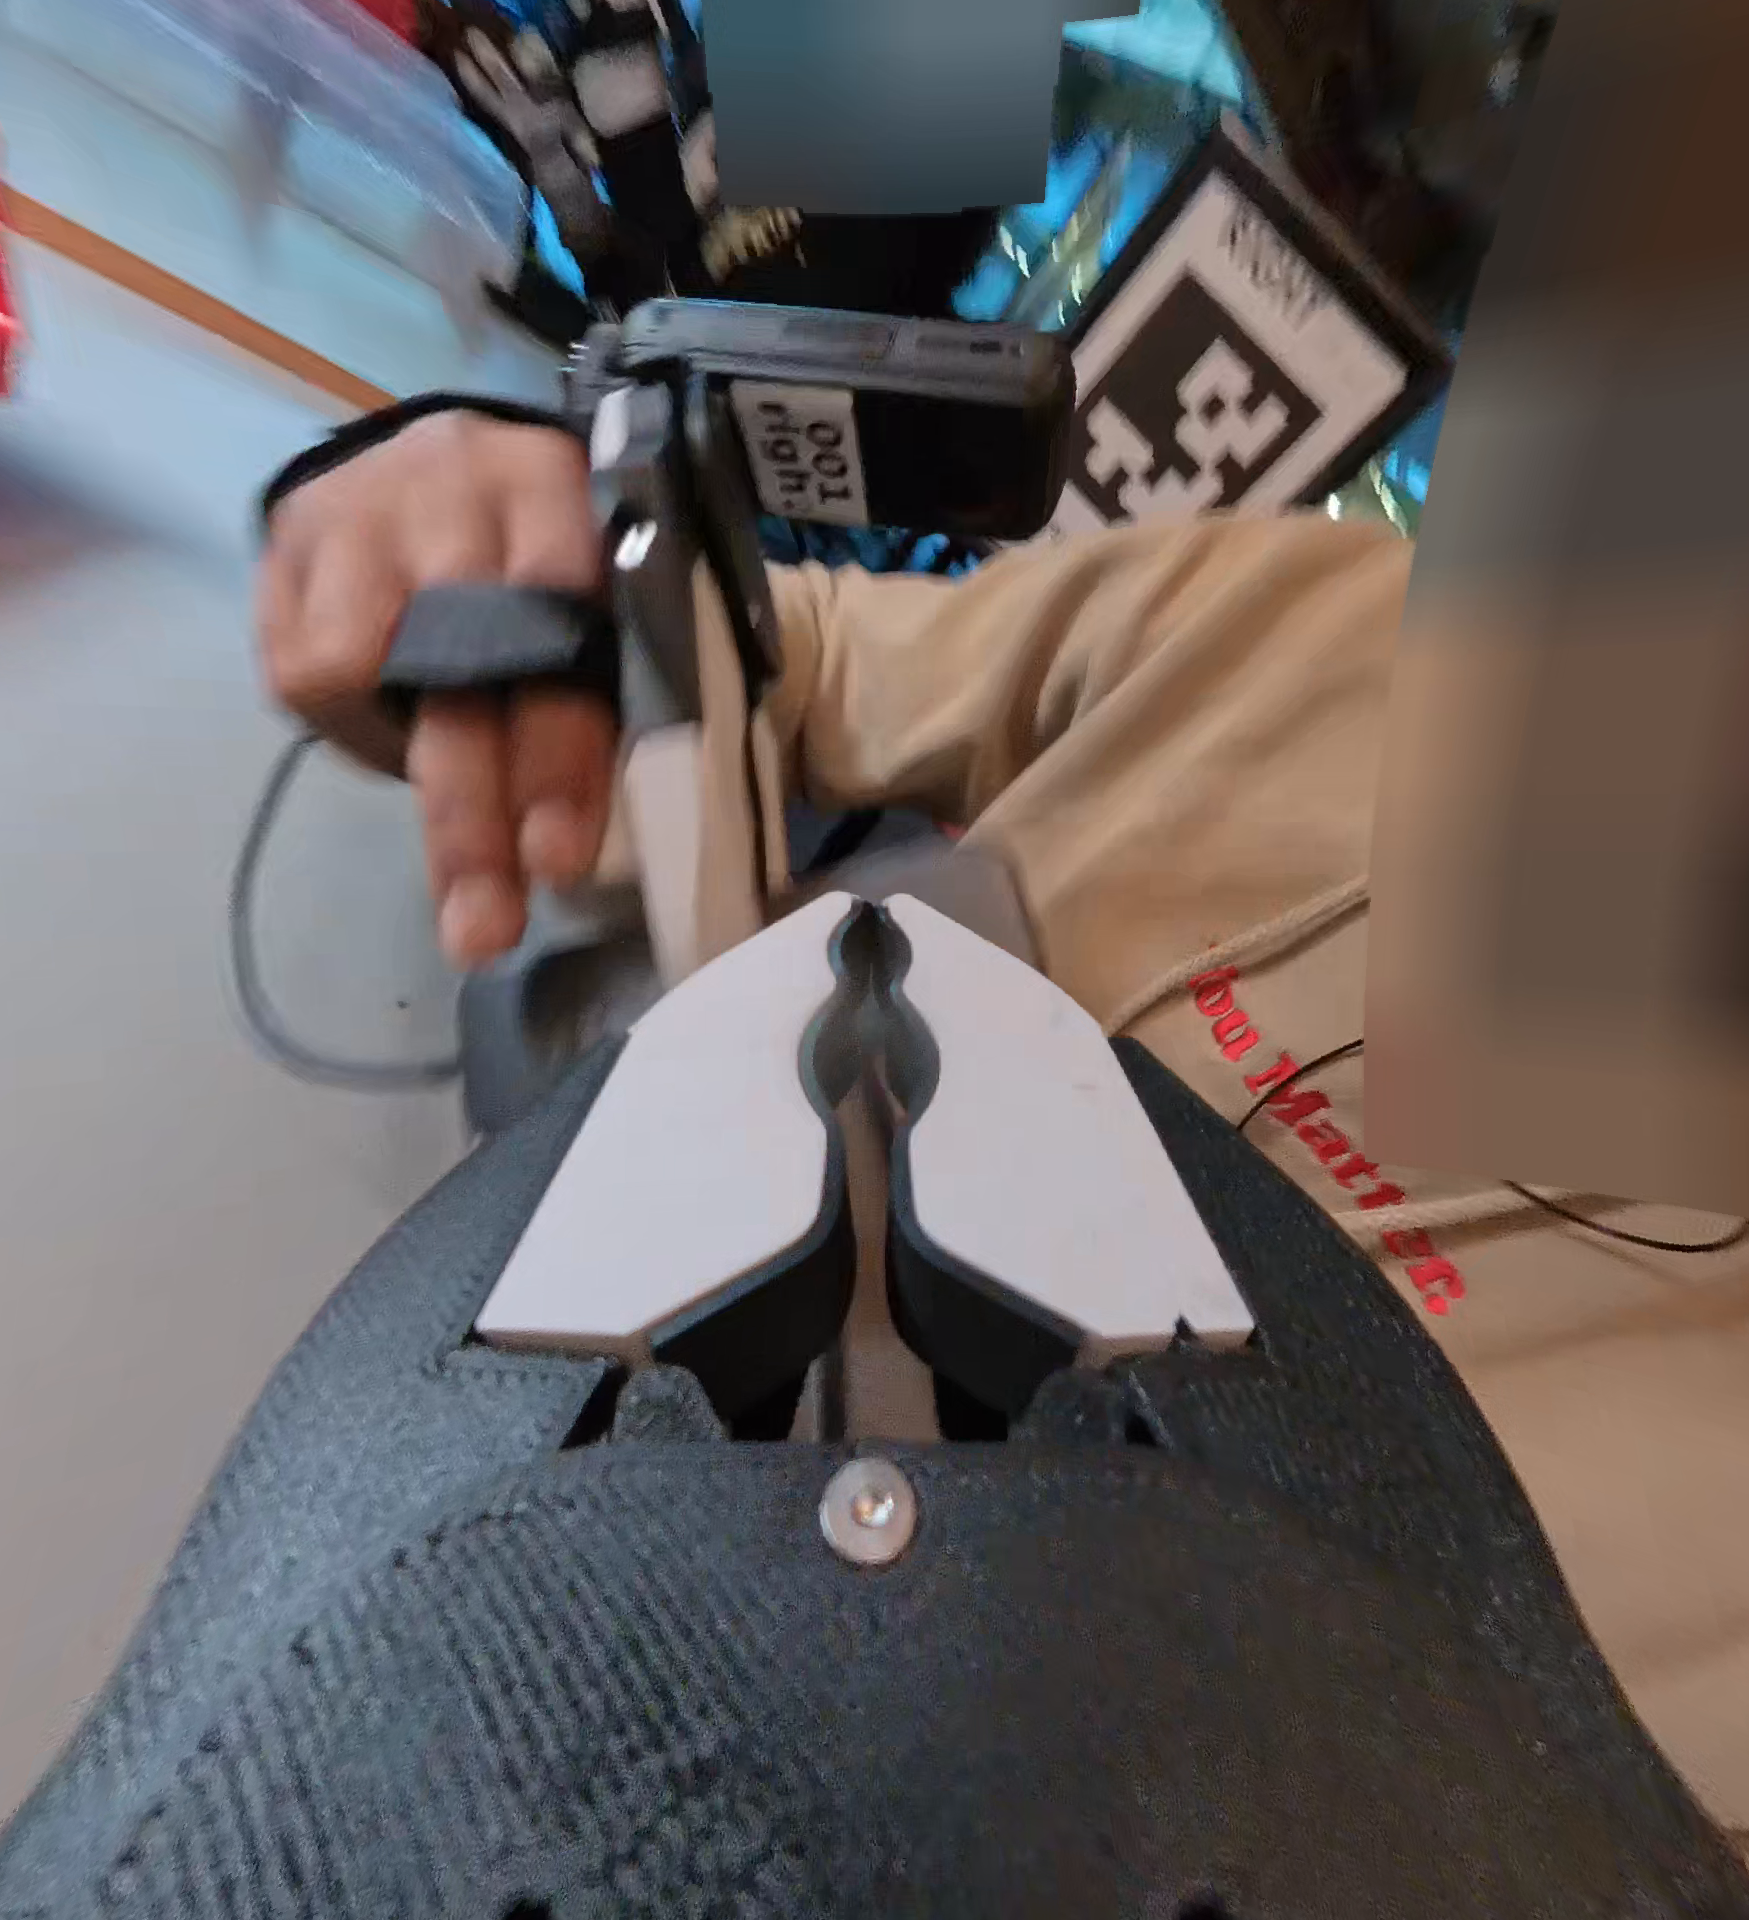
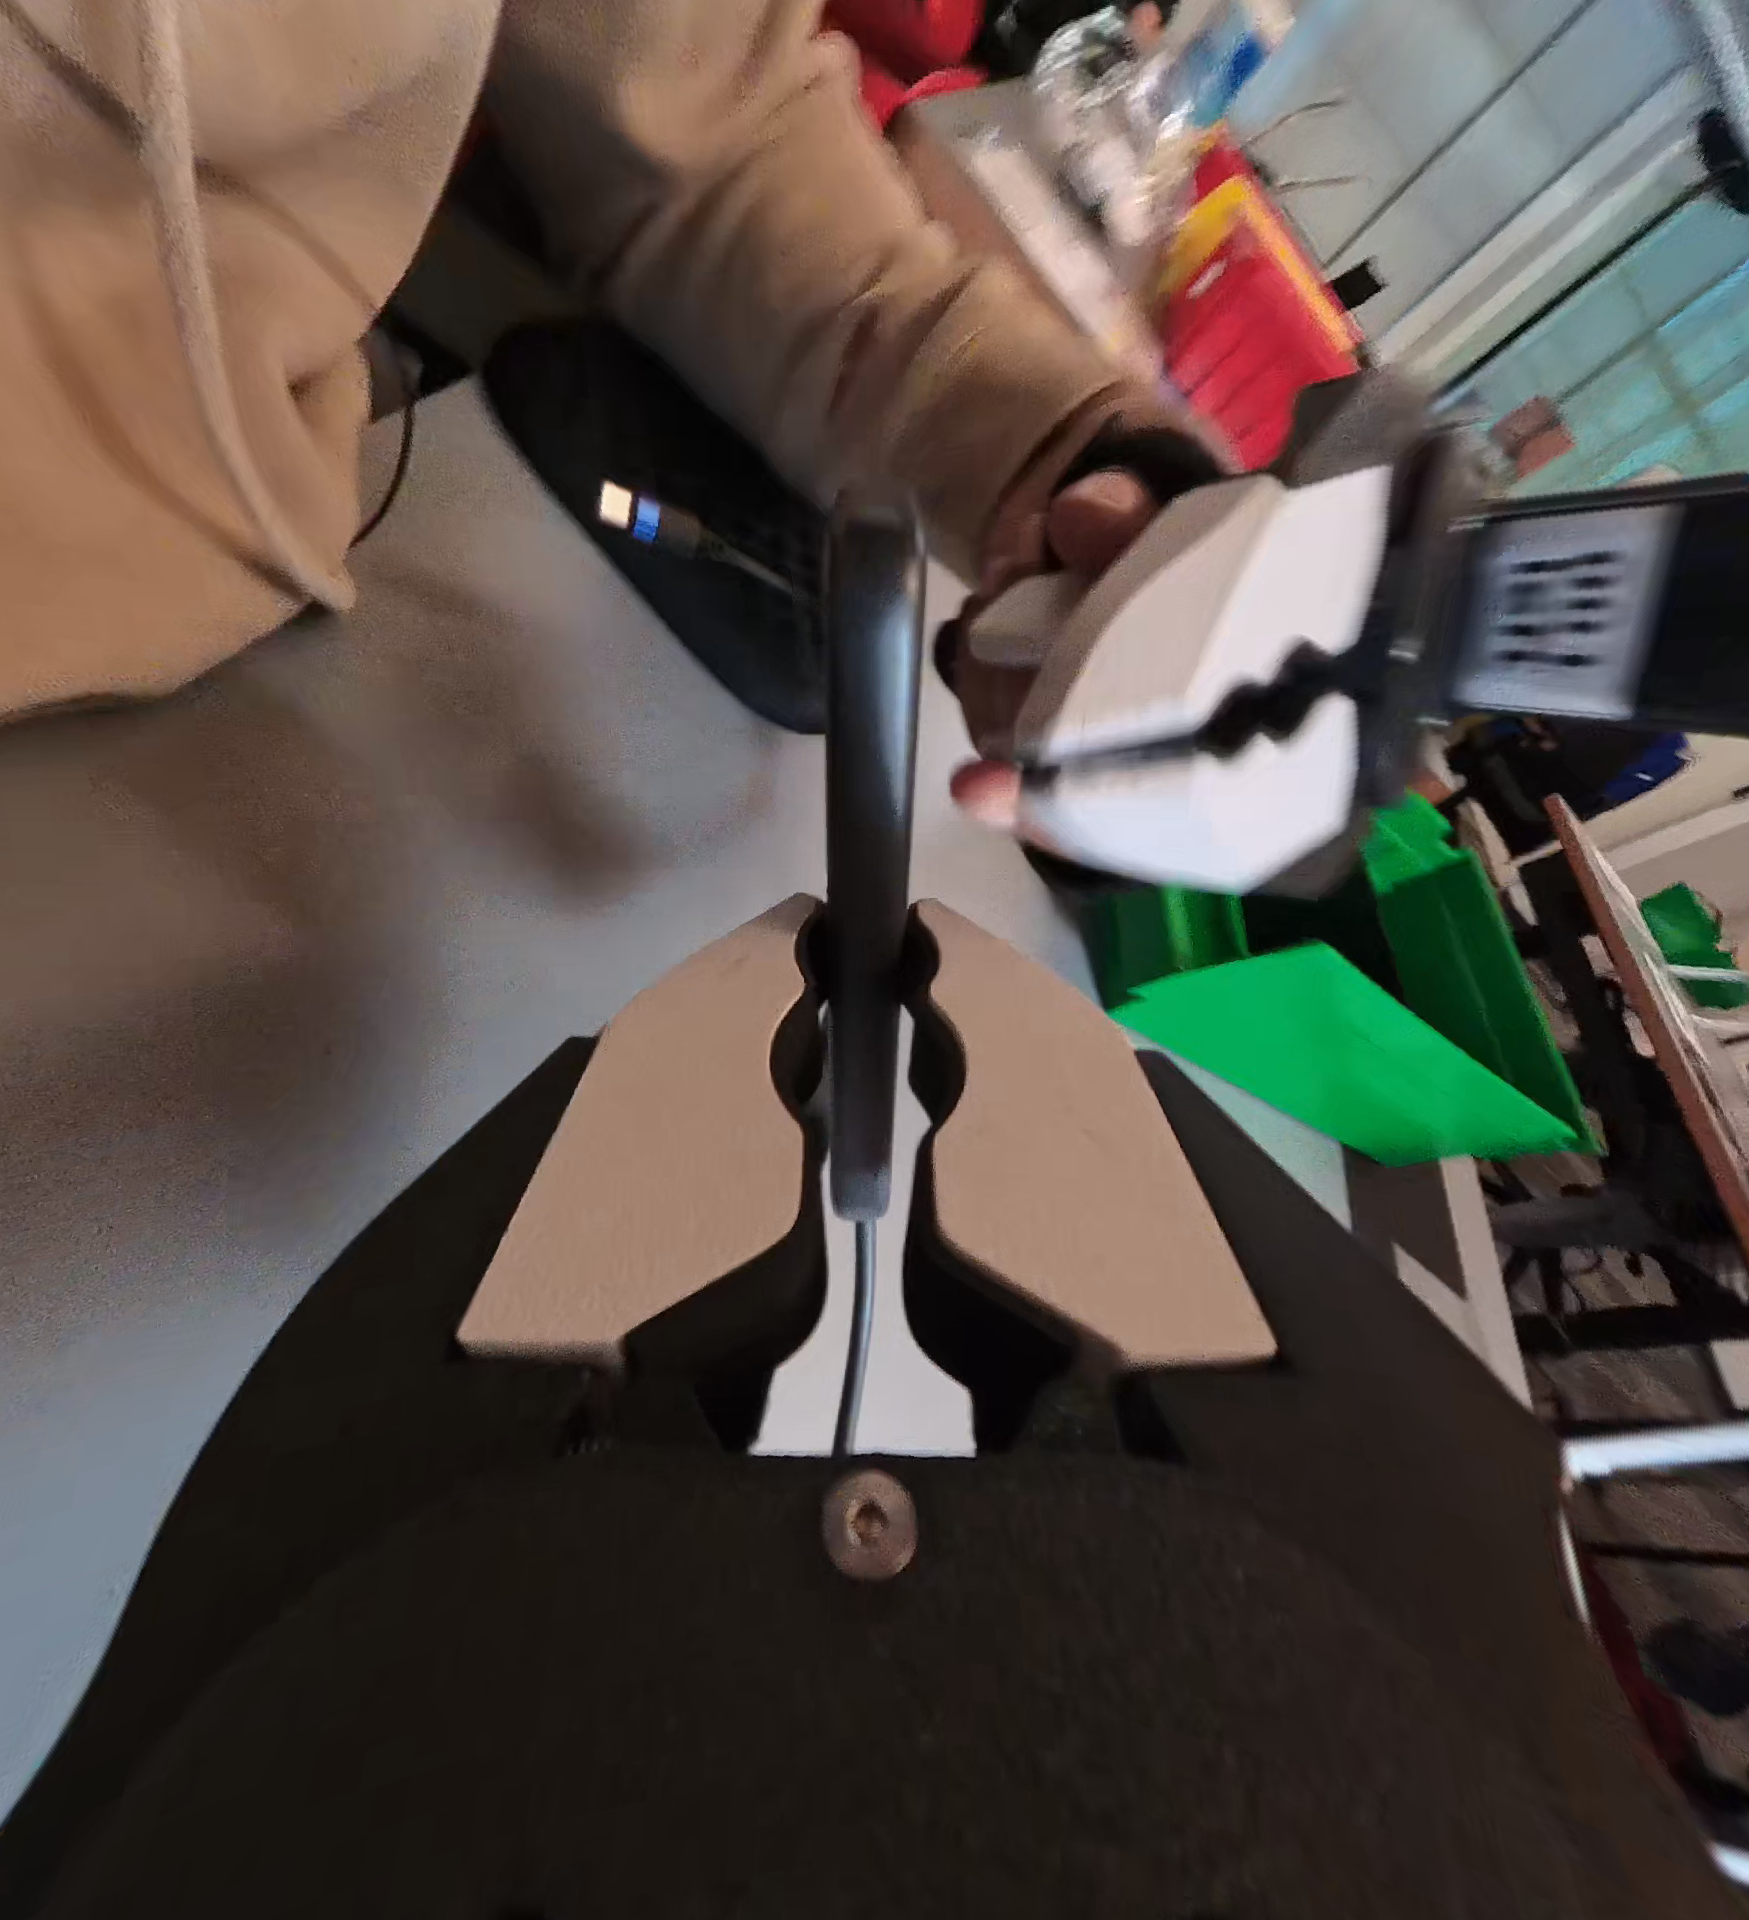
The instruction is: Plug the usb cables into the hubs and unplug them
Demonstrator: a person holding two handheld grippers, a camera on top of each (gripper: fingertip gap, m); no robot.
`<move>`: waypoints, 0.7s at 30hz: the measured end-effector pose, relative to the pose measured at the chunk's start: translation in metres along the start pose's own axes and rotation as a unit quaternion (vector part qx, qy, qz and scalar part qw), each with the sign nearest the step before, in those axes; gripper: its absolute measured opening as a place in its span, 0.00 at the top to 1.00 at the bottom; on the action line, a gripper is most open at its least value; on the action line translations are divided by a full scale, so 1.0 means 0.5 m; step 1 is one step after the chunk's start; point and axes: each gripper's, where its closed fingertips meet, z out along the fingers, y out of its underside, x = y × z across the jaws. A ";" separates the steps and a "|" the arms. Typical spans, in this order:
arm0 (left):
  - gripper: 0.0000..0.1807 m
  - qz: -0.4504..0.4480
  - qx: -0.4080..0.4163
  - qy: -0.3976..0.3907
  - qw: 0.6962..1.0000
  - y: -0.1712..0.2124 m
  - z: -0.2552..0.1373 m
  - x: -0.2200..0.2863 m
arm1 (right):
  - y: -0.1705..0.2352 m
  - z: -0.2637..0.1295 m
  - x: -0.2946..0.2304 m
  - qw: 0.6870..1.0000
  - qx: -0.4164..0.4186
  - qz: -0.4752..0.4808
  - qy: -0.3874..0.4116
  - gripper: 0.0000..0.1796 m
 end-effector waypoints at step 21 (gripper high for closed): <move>0.96 0.023 -0.145 -0.045 0.988 0.095 -0.075 -0.036 | -0.047 -0.028 0.022 0.997 0.013 -0.052 0.054 0.93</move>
